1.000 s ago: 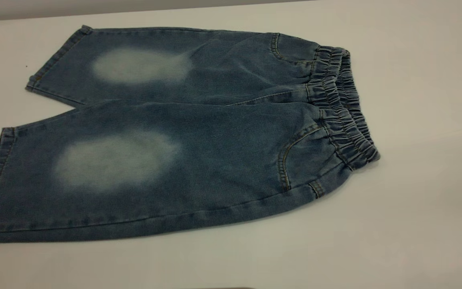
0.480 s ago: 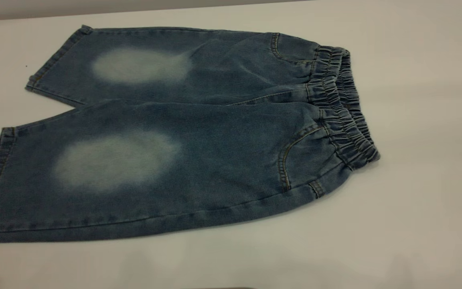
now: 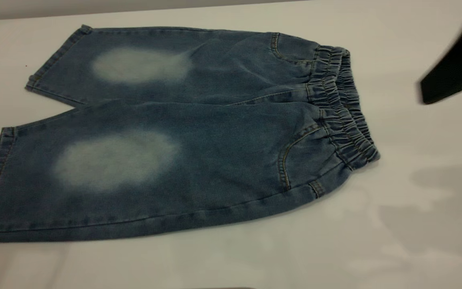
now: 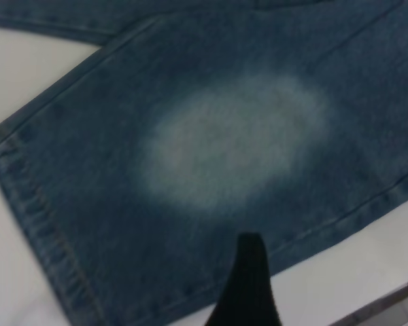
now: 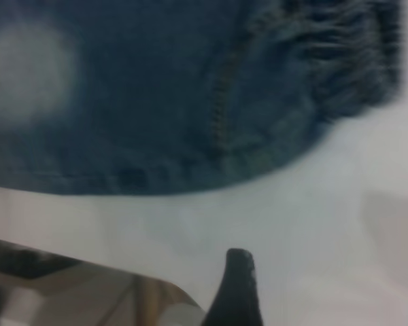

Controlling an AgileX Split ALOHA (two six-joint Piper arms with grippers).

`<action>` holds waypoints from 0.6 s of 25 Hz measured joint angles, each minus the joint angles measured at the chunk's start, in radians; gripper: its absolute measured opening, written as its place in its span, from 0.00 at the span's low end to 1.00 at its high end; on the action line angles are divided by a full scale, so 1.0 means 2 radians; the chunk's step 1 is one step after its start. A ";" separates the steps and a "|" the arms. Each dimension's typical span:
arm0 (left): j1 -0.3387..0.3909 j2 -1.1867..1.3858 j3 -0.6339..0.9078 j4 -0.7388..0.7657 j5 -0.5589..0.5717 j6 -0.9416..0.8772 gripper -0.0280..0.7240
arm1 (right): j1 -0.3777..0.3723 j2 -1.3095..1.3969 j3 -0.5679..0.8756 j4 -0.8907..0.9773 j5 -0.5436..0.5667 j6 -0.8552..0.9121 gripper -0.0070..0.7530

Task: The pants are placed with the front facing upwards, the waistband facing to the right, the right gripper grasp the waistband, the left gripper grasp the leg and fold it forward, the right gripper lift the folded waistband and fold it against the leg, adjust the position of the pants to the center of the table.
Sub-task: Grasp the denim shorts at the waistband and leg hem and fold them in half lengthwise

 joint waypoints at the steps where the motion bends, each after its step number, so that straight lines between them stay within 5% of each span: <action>1: 0.000 0.016 -0.004 -0.012 -0.004 0.011 0.80 | 0.000 0.025 -0.001 0.049 -0.004 -0.047 0.74; 8: -0.038 0.095 -0.012 -0.048 -0.033 0.059 0.80 | 0.000 0.177 -0.009 0.292 0.011 -0.281 0.74; 15: -0.082 0.125 -0.012 -0.051 -0.058 0.073 0.80 | 0.000 0.279 -0.044 0.342 0.046 -0.338 0.74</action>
